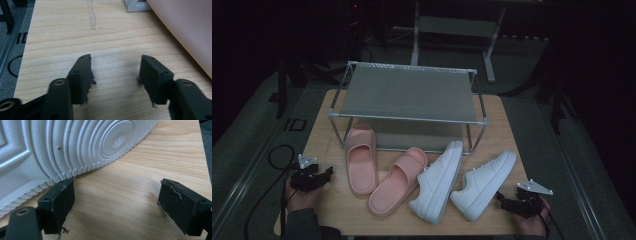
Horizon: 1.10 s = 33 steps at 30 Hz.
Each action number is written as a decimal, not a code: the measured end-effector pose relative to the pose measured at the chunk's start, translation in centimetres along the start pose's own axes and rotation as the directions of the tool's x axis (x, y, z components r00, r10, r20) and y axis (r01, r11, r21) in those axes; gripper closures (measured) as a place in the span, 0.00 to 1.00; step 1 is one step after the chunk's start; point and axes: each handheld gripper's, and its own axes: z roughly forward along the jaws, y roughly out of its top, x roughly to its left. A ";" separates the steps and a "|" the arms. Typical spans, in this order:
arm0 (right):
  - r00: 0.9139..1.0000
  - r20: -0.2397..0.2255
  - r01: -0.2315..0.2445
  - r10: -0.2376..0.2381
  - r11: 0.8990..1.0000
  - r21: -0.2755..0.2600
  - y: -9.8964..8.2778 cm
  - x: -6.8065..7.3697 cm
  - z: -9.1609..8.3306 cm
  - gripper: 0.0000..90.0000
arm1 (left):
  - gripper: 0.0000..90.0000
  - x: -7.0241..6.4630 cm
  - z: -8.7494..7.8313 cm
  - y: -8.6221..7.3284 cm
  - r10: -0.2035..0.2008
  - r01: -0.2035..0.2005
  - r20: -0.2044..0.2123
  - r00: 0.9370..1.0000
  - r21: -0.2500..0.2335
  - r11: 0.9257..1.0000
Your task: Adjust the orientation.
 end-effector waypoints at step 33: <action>1.000 0.001 0.000 0.000 1.000 0.000 0.0 0.0 0.0 0.15 | 1.00 -3.6 1.2 4.7 0.140 -0.144 0.180 0.974 0.008 0.990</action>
